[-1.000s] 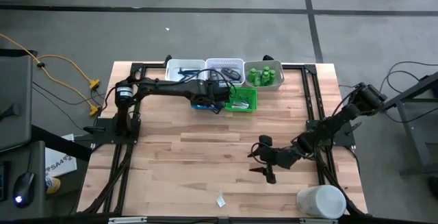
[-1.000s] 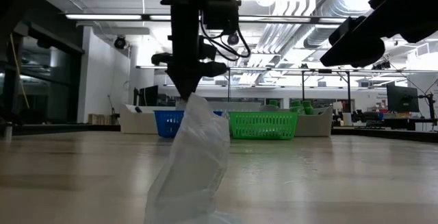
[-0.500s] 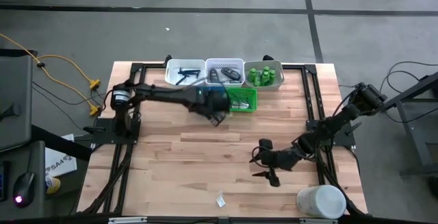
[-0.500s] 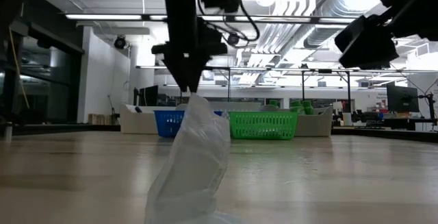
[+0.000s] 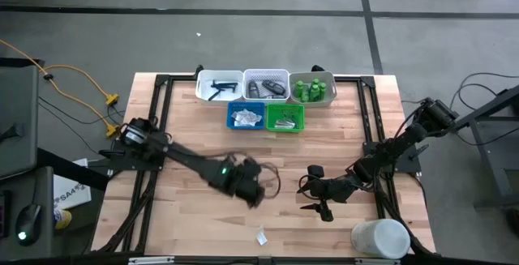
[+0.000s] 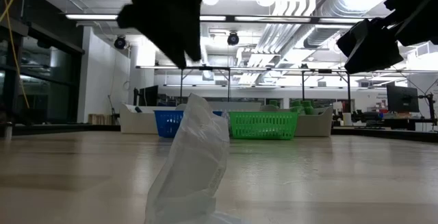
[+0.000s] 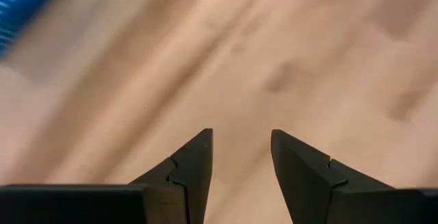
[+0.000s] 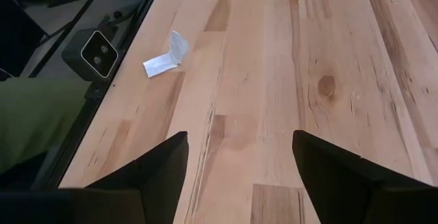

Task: Pick & Place Travel size toiletries
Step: Put the white bandage pad into the blue basket

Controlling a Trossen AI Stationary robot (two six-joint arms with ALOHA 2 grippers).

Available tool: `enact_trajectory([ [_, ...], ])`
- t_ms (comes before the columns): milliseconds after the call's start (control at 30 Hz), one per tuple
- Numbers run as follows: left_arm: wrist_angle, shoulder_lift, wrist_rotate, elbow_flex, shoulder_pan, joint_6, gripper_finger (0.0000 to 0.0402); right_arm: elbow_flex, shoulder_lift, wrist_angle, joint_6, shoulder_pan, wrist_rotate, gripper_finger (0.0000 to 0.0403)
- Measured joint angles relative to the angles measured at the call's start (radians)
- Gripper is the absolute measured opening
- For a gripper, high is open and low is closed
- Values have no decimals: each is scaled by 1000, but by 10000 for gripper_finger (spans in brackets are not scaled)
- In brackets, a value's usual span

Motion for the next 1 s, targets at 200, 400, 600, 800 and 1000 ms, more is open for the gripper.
enact_trajectory([
  [200,164,38,11,1,-100,-144,148,0,0,-3,27,0,-2,256],
  [400,259,93,121,1,-138,-183,148,0,0,-31,59,34,-2,256],
  [600,346,140,221,1,-157,-240,148,0,0,-71,138,129,64,256],
  [800,388,164,253,0,-170,-284,148,0,0,-68,199,208,118,256],
  [1000,430,179,262,-1,-169,-305,148,0,0,-67,256,268,158,256],
])
